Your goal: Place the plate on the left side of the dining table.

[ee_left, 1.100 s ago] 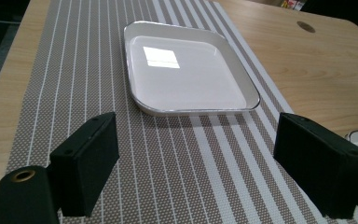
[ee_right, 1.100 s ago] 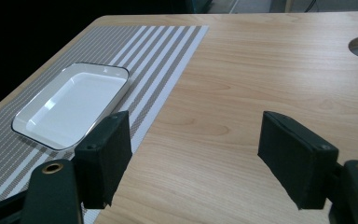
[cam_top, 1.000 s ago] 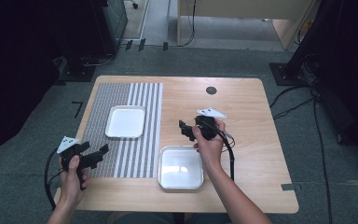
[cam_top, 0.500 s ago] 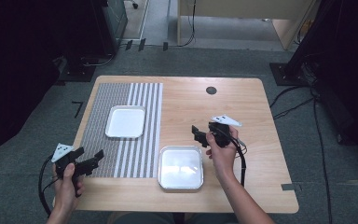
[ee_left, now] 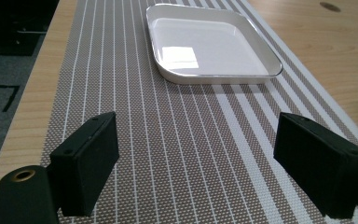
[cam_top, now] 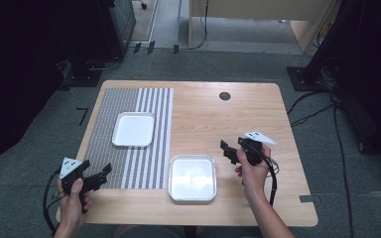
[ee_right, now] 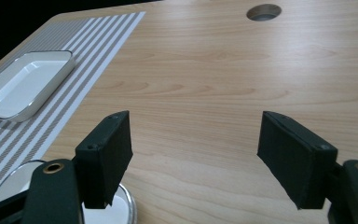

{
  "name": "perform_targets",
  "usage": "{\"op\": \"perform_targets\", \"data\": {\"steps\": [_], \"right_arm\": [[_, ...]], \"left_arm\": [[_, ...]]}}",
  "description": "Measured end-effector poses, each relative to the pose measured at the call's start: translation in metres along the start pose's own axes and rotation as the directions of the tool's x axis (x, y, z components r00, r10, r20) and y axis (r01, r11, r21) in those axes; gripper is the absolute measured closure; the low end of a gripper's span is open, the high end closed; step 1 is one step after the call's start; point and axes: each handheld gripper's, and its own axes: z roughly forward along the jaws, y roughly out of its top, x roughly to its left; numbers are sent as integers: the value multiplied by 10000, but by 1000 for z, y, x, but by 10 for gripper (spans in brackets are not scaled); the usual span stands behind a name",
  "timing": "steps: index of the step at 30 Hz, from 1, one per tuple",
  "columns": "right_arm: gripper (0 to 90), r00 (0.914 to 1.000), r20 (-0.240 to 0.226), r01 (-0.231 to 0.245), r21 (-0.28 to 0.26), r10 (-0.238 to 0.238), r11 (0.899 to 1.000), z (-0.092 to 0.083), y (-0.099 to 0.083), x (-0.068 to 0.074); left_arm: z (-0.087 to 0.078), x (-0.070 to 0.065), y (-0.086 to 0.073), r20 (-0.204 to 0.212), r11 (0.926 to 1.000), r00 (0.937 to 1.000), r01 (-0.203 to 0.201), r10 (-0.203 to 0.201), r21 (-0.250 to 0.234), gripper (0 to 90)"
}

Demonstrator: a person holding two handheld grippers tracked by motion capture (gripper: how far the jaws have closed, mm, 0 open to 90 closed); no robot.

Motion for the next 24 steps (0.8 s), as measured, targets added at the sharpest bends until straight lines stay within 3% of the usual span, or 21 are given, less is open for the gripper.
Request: {"op": "perform_targets", "data": {"steps": [9,24], "right_arm": [[267,9985,438,-332,31,330,9994,-15,-18,-29],[269,9940,927,-590,135,575,9982,-36,-41,-62]], "left_arm": [[4,0,-12,-387,9989,9983,-442,446,134,138],[4,9,-19,-791,9987,9956,-512,511,6,120]]}}
